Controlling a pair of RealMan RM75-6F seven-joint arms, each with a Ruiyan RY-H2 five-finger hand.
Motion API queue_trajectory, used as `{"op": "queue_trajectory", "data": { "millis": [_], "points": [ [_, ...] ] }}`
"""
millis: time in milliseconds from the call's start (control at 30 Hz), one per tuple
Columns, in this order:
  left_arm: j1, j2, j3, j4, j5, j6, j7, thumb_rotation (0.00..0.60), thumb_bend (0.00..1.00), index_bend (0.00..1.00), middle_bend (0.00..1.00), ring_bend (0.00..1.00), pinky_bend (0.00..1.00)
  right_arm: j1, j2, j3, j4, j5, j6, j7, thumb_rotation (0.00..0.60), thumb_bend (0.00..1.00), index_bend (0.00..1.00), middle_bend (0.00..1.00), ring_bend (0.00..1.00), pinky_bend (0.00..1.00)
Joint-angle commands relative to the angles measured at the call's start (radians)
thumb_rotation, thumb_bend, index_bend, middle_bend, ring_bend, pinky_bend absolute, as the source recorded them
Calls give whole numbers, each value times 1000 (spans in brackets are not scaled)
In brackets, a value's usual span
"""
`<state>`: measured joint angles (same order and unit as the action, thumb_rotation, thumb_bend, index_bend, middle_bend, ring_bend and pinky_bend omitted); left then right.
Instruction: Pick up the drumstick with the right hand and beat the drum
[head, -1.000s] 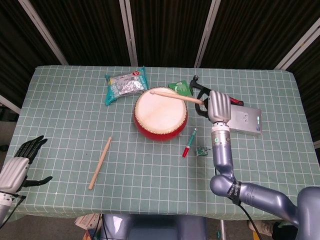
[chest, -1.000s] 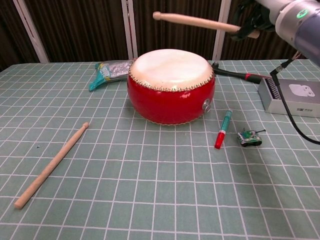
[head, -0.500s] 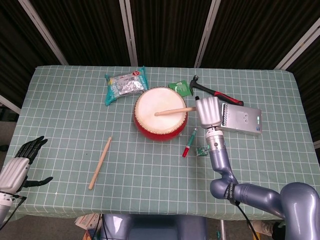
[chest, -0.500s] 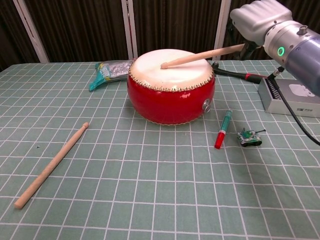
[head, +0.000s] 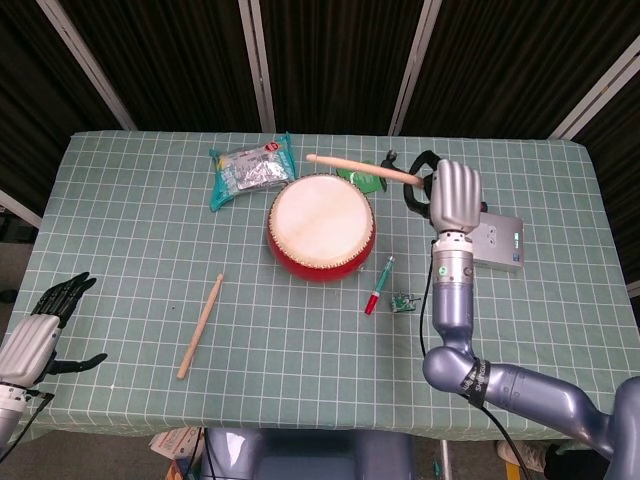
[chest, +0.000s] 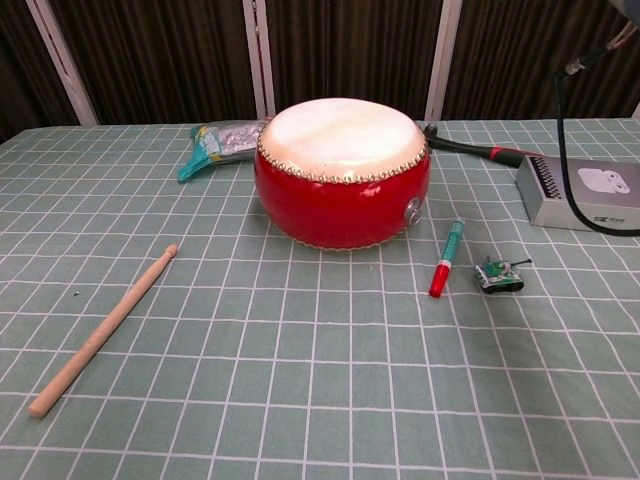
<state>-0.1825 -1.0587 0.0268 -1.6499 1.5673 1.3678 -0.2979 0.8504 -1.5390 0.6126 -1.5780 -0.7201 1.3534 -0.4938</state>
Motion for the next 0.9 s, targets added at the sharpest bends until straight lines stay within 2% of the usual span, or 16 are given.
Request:
{"op": "queue_trajectory", "data": {
  "millis": [33, 133, 233, 333, 433, 500, 600, 800, 900],
  "points": [
    [0, 0, 1, 1, 1, 0, -1, 600, 0, 0, 0, 0, 46, -19, 14, -9, 1, 17, -10, 19, 600, 563, 1000, 999, 1000, 981],
    [0, 0, 1, 1, 2, -1, -1, 600, 0, 0, 0, 0, 46, -17, 0, -73, 52, 8, -31, -25, 600, 563, 1000, 999, 1000, 981],
    [-1, 0, 1, 0, 2, -2, 0, 600, 0, 0, 0, 0, 46, -4, -34, -170, 137, -30, -52, -99, 600, 563, 1000, 999, 1000, 981],
    [-1, -1, 1, 2, 1, -3, -3, 600, 0, 0, 0, 0, 46, 23, -78, -330, 264, -140, -68, -259, 600, 562, 1000, 999, 1000, 981],
    [-1, 0, 1, 1, 2, -4, -4, 600, 0, 0, 0, 0, 46, 41, -127, -431, 357, -229, -74, -372, 600, 563, 1000, 999, 1000, 981],
    [-1, 0, 1, -1, 2, -3, -4, 600, 0, 0, 0, 0, 46, 44, -148, -441, 374, -243, -75, -393, 600, 563, 1000, 999, 1000, 981],
    [1, 2, 2, 0, 4, -1, -7, 600, 0, 0, 0, 0, 46, 44, -159, -421, 364, -238, -72, -409, 600, 562, 1000, 999, 1000, 981],
    [2, 4, 1, -2, 0, -1, -9, 600, 0, 0, 0, 0, 46, 18, -114, -313, 243, -196, -18, -352, 600, 563, 1000, 999, 1000, 981],
    [3, 4, -1, -5, -4, -1, -10, 600, 0, 0, 0, 0, 46, -9, -67, -269, 147, -186, 15, -309, 600, 562, 1000, 999, 1000, 981]
  ]
}}
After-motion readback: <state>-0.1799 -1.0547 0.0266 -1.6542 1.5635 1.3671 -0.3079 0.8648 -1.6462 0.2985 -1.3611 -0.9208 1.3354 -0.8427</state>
